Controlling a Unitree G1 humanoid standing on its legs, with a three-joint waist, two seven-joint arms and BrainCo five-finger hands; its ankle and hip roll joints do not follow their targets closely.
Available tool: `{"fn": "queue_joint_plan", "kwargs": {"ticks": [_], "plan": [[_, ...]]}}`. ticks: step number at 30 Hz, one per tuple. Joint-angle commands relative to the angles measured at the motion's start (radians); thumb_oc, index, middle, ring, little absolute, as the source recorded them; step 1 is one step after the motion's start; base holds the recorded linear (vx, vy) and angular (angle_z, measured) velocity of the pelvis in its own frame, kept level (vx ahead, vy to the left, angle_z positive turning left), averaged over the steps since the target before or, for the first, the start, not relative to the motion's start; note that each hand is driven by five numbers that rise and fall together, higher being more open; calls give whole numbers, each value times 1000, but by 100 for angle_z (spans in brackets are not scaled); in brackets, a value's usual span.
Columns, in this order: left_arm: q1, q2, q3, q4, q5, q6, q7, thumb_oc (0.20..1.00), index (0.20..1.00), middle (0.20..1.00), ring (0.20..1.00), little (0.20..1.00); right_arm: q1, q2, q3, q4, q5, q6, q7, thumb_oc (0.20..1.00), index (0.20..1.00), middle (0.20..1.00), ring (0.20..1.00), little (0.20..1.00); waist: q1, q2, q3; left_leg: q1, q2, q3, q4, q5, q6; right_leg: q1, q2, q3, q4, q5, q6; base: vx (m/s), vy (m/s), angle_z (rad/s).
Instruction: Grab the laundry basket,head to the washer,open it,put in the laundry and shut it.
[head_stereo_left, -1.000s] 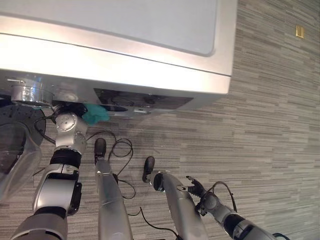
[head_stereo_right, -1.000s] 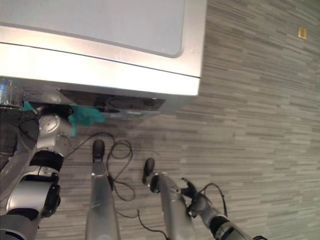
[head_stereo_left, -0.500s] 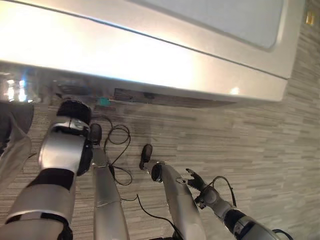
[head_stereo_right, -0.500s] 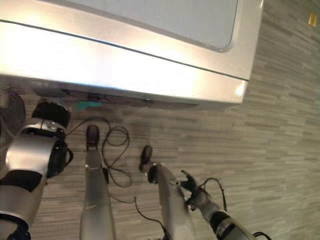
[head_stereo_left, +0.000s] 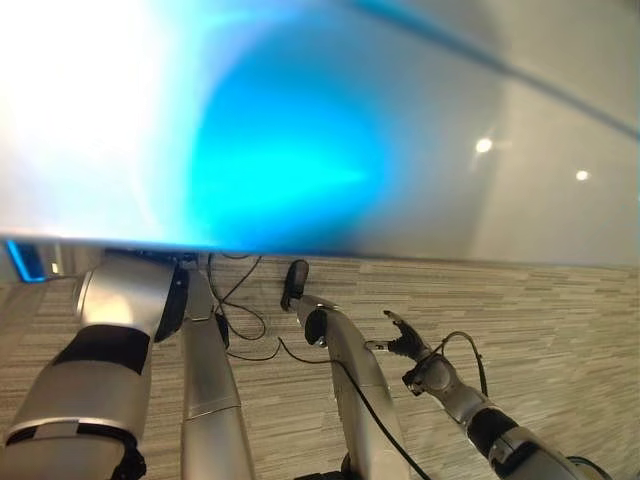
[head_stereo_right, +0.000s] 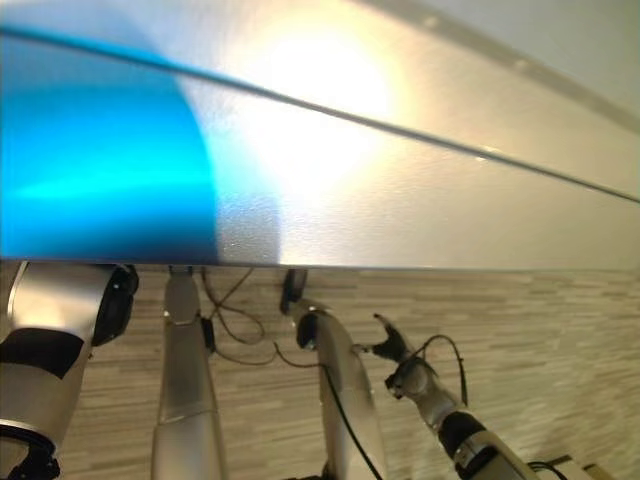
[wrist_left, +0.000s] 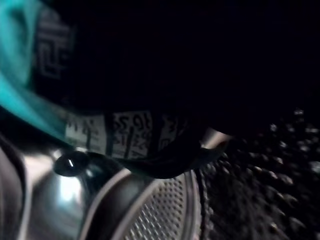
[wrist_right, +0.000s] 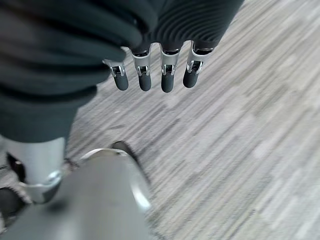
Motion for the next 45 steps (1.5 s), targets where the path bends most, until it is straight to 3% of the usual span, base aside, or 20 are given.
{"fn": "queue_joint_plan", "kwargs": {"ticks": [1, 2, 3, 5, 11, 14, 21, 22, 24, 27, 28, 29, 31, 32, 34, 35, 38, 39, 42, 45], "plan": [[-272, 5, -81, 171, 131, 191, -83, 1000, 1000, 1000, 1000, 1000, 76, -59, 35, 8, -12, -2, 24, 1000, 1000, 1000, 1000, 1000, -47, 73, -104, -33, 28, -11, 50, -118, 47, 114, -6, 48, -77, -15, 49, -20, 65, -20], [-290, 71, -176, 311, 283, 303, -138, 1000, 1000, 1000, 1000, 1000, 71, -72, 34, 9, -7, -7, 38, 1000, 1000, 1000, 1000, 1000, -50, 78, -103, -33, 34, -7, 50, -114, 48, 112, -5, 49, -80, -9, 49, -26, 106, -20], [-298, 129, -274, 389, 433, 363, -192, 1000, 1000, 1000, 1000, 1000, 70, -92, 30, 6, -11, -12, 52, 1000, 1000, 1000, 1000, 1000, -53, 84, -100, -32, 39, -2, 51, -113, 50, 112, -6, 53, -81, -5, 51, -34, 96, -23], [-333, 196, -409, 495, 667, 423, -241, 1000, 1000, 1000, 1000, 1000, 61, -118, 18, -4, -13, -16, 67, 1000, 1000, 1000, 1000, 1000, -51, 94, -98, -33, 47, 3, 46, -103, 54, 107, -8, 54, -88, 8, 55, -32, 67, -33], [-381, 187, -757, 653, 1397, 548, -255, 1000, 1000, 1000, 1000, 1000, 29, -155, 7, 7, -24, -30, 79, 1000, 1000, 1000, 1000, 1000, -62, 98, -98, -40, 66, 7, 36, -89, 59, 92, -9, 58, -91, 27, 62, -26, 28, -14], [-305, 158, -785, 637, 1508, 564, -303, 1000, 1000, 1000, 1000, 1000, 26, -162, 18, -4, -24, -33, 81, 1000, 1000, 1000, 1000, 1000, -61, 97, -100, -32, 69, 5, 27, -89, 59, 87, -7, 62, -89, 27, 60, -16, 6, 6], [-194, 190, -785, 417, 1519, 545, -262, 1000, 1000, 1000, 1000, 1000, 45, -130, 16, 51, -13, -32, 73, 1000, 1000, 1000, 1000, 1000, -16, 124, -83, -9, 67, 6, 11, -79, 55, 102, -4, 58, -83, 18, 60, 0, -10, 2], [-97, 240, -724, 270, 1518, 539, -211, 1000, 1000, 1000, 1000, 1000, 54, -99, 1, 81, -7, -31, 66, 1000, 1000, 1000, 1000, 1000, 18, 134, -69, 9, 65, 6, 4, -75, 52, 119, -8, 50, -84, 14, 60, 7, -38, 0], [-36, 258, -679, 192, 1503, 540, -199, 1000, 1000, 1000, 1000, 1000, 51, -83, -5, 99, -3, -29, 63, 1000, 1000, 1000, 1000, 1000, 30, 138, -63, 20, 66, 6, 0, -72, 51, 128, -8, 48, -85, 13, 59, -3, -18, 3], [237, 326, -482, -67, 1418, 522, -177, 1000, 1000, 1000, 1000, 1000, 72, -40, -35, 145, -4, -15, 59, 1000, 1000, 1000, 1000, 1000, 72, 149, -56, 69, 61, 16, -12, -69, 47, 172, -3, 38, -97, 4, 55, 0, 0, 0], [449, 326, -353, -201, 1400, 508, -174, 1000, 1000, 1000, 1000, 1000, 92, -12, -50, 180, -13, -4, 64, 1000, 1000, 1000, 1000, 1000, 95, 155, -55, 105, 59, 20, -15, -70, 45, 208, -4, 33, -104, -2, 50, -14, 19, 6], [567, 299, -294, -244, 1400, 505, -176, 1000, 1000, 1000, 1000, 1000, 98, 3, -56, 201, -18, 1, 67, 1000, 1000, 1000, 1000, 1000, 107, 160, -59, 127, 56, 23, -18, -71, 44, 231, -2, 33, -110, -5, 46, -14, 14, 10], [679, 274, -246, -277, 1404, 501, -187, 1000, 1000, 1000, 1000, 1000, 106, 11, -58, 226, -23, 6, 68, 1000, 1000, 1000, 1000, 1000, 113, 168, -61, 155, 58, 26, -20, -74, 44, 257, 0, 34, -118, -5, 43, -14, 37, 7], [850, 212, -196, -279, 1406, 500, -210, 1000, 1000, 1000, 1000, 1000, 111, 24, -74, 276, -32, 22, 83, 1000, 1000, 1000, 1000, 1000, 133, 181, -66, 204, 57, 34, -20, -77, 43, 309, 1, 35, -132, -7, 36, -15, 59, 4], [914, 186, -192, -274, 1423, 500, -217, 1000, 1000, 1000, 1000, 1000, 115, 27, -75, 302, -42, 26, 88, 1000, 1000, 1000, 1000, 1000, 139, 191, -65, 235, 60, 41, -24, -79, 43, 340, 3, 36, -147, -5, 34, -9, 80, 0], [1012, 110, -199, -232, 1432, 504, -242, 1000, 1000, 1000, 1000, 1000, 113, 37, -80, 351, -52, 37, 99, 1000, 1000, 1000, 1000, 1000, 153, 209, -75, 292, 61, 49, -35, -78, 45, 402, 3, 40, -173, 1, 35, -11, 86, -3], [1100, 40, -206, -158, 1423, 495, -265, 1000, 1000, 1000, 1000, 1000, 126, 33, -88, 378, -64, 40, 110, 1000, 1000, 1000, 1000, 1000, 157, 228, -86, 371, 67, 60, -55, -77, 47, 483, 3, 47, -214, 9, 37, -2, 88, -12], [1126, 14, -211, -111, 1421, 491, -273, 1000, 1000, 1000, 1000, 1000, 135, 30, -91, 386, -72, 42, 115, 1000, 1000, 1000, 1000, 1000, 163, 242, -88, 391, 75, 67, -65, -47, 56, 508, 7, 42, -236, 40, 35, -32, 94, -13], [1184, -104, -222, 132, 1408, 492, -286, 1000, 1000, 1000, 1000, 1000, 161, 16, -121, 411, -88, 42, 120, 1000, 1000, 1000, 1000, 1000, 149, 263, -128, 510, 77, 79, -86, -52, 60, 626, -1, 52, -281, 47, 39, 36, 69, -5], [1186, -162, -203, 260, 1385, 497, -280, 1000, 1000, 1000, 1000, 1000, 166, 12, -145, 427, -81, 40, 120, 1000, 1000, 1000, 1000, 1000, 135, 272, -152, 576, 76, 86, -104, -55, 60, 695, -6, 56, -314, 53, 43, 77, 57, -6]]}}
